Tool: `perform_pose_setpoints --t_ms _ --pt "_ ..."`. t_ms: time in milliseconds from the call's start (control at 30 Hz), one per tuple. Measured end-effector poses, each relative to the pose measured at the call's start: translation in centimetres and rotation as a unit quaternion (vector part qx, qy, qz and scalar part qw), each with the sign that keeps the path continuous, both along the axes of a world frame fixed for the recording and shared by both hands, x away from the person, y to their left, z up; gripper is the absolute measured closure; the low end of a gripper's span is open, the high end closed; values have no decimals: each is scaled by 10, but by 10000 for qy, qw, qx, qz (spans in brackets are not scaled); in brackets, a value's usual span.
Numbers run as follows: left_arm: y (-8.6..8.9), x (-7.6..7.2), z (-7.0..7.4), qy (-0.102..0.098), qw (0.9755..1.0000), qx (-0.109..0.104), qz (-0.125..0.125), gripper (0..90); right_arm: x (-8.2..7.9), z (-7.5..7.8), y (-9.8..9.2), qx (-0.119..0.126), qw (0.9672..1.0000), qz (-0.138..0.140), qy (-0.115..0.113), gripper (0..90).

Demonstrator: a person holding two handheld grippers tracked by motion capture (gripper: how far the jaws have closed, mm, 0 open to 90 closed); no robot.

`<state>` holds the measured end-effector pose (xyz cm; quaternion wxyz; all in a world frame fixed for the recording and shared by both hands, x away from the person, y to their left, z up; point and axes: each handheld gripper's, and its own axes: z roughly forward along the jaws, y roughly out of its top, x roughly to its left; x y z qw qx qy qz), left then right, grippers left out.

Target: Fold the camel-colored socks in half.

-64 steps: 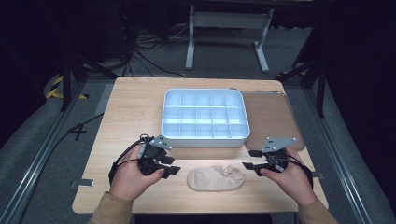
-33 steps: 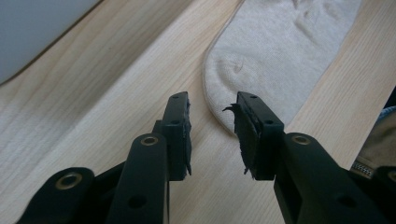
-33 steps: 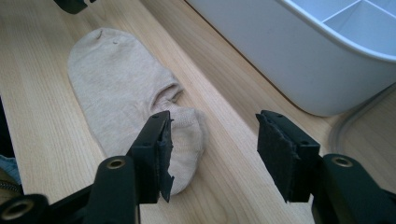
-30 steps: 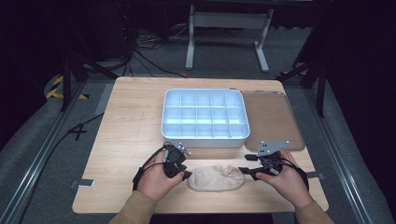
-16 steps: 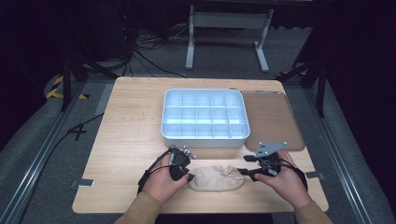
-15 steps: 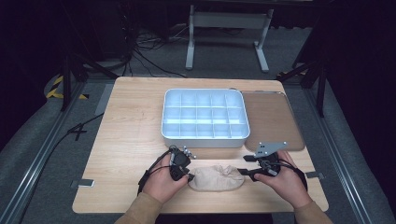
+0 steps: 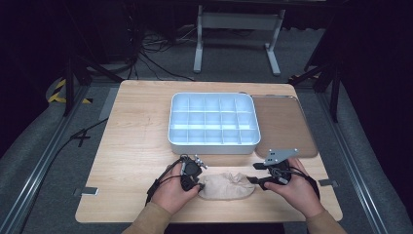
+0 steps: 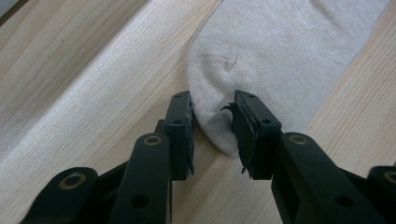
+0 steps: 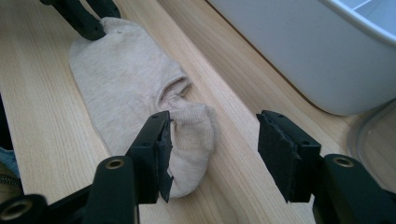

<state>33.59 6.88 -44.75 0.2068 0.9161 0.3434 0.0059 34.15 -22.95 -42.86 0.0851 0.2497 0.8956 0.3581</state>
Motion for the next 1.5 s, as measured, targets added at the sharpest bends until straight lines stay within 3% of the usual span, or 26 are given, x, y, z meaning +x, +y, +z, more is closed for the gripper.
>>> perform_pose_setpoints --t_ms 133,300,500,567,667,700,767,933,1133,1500 --pt "-4 -3 0 -33 10000 61 14 726 -1 -1 2 -26 10000 39 -1 454" --pt "-6 -4 1 86 9999 34 81 832 -1 -1 2 -28 10000 52 2 455" --pt "-6 -4 2 51 9999 38 80 851 -2 -1 4 -23 10000 63 74 494" --pt "-4 -3 3 87 9999 3 110 852 -3 -1 4 -45 9999 94 128 543" --pt "-1 -1 6 95 9998 -36 150 853 -5 -1 7 -182 9992 164 306 684" --pt "-1 -1 6 95 9998 -36 150 852 -5 -1 7 -182 9992 164 306 684" --pt "1 -1 8 106 9998 -11 189 852 -7 -5 12 -296 9979 280 494 782" --pt "6 -1 14 97 9997 -16 231 852 -12 -13 24 -476 9952 478 705 860" --pt "13 0 18 158 9993 -36 327 852 -15 -17 33 -349 9970 452 519 888" --pt "16 1 19 279 9991 14 323 851 -14 -27 35 -577 9960 432 526 898"
